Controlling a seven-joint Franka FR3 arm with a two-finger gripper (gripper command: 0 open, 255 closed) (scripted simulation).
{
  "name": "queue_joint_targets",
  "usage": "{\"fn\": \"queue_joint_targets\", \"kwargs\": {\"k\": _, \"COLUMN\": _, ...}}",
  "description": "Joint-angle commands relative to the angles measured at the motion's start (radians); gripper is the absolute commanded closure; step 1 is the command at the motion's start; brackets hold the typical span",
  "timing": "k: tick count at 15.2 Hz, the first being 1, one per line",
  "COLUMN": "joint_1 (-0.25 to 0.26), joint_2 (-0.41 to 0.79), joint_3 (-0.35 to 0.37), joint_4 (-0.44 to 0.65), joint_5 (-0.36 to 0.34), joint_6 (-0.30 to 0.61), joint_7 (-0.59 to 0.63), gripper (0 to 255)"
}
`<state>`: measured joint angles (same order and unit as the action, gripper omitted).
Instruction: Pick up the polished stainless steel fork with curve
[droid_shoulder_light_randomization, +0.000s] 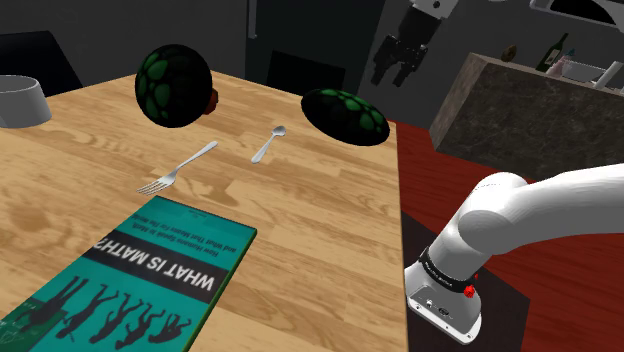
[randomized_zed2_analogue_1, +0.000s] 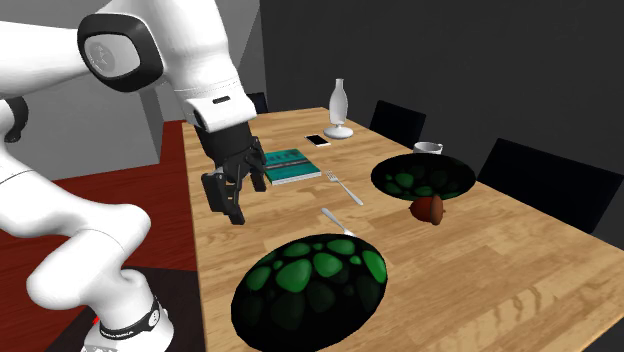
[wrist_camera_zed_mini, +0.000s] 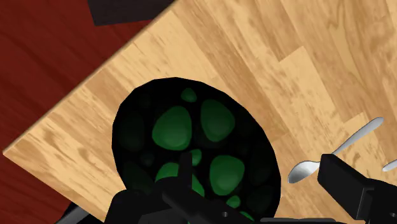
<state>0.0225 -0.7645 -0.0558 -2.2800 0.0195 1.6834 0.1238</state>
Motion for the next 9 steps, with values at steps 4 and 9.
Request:
{"fn": "queue_joint_targets", "kwargs": {"k": 4, "joint_1": 0.001, "joint_2": -0.006, "joint_3": 0.080, "joint_4": -0.031, "joint_5": 0.039, "joint_6": 0.012, "joint_7": 0.127, "gripper": 0}}
{"fn": "queue_joint_targets", "kwargs": {"k": 9, "joint_1": 0.003, "joint_2": 0.022, "joint_3": 0.215, "joint_4": -0.047, "joint_5": 0.107, "joint_6": 0.039, "joint_7": 0.338, "gripper": 0}}
